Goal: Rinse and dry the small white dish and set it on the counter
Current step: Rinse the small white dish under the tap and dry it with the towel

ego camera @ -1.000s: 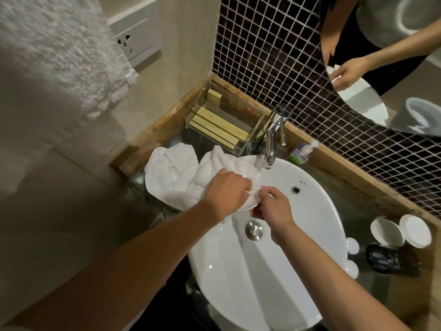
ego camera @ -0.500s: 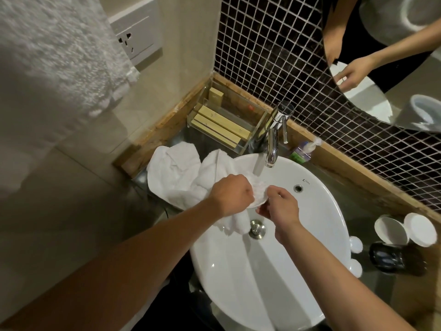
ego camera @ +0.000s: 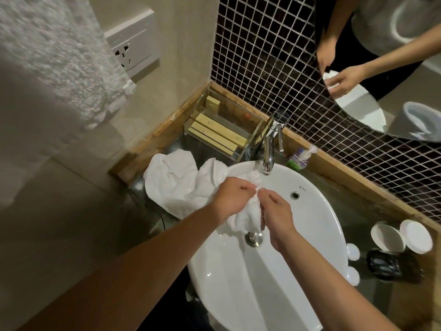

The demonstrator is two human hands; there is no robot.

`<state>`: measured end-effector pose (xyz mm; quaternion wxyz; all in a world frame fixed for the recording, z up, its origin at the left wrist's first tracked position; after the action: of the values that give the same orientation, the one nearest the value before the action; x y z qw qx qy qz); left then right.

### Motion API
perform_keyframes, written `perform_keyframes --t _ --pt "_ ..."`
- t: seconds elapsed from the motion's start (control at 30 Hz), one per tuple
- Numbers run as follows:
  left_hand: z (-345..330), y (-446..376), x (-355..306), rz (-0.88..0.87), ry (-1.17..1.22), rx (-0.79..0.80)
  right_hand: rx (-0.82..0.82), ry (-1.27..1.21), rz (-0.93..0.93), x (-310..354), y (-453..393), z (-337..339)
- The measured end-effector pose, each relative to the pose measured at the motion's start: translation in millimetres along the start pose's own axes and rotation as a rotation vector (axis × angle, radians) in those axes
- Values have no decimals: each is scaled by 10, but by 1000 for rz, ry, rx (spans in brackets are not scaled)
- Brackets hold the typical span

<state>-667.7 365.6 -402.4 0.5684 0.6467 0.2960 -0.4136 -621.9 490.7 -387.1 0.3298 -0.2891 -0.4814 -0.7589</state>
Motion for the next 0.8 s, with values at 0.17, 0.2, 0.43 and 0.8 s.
perform_keyframes --t 0.17,0.2,0.43,0.8 --pt "76 -24 -36 17 32 85 -25 -15 5 -17 7 -21" --pt "87 -24 -43 8 24 107 -26 -24 6 -19 12 -24" --pt "137 1 12 -137 -305 196 -5 -73 -11 -49 -26 -9" --pt "331 -23 162 -594 -1041 104 -42 32 7 -91 -44 -36"
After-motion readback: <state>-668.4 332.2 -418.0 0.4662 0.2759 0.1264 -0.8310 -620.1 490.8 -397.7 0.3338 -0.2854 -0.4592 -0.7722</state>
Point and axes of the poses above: each hand's wrist, its own y-axis away from the middle knuckle, its own z-axis out of the back of the hand, x = y × z, the point moved 1 cm from there along -y, towards the middle knuckle, and after that the axes turned 12 degrees about y, right-handed, at the moved point
